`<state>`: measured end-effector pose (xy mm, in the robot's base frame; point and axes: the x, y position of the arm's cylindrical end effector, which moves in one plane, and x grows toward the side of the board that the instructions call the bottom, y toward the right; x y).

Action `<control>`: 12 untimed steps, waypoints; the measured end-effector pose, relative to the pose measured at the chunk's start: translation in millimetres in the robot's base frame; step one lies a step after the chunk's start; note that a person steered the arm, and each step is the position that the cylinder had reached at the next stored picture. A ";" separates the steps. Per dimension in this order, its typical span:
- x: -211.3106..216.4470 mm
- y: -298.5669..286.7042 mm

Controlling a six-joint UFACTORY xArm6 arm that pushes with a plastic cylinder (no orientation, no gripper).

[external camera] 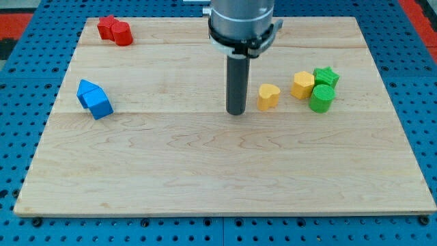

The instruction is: Point your arm at the red circle

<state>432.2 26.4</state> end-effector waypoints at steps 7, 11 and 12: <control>6.3 -43.2; 3.2 -104.8; 0.5 -115.1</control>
<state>432.7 -88.7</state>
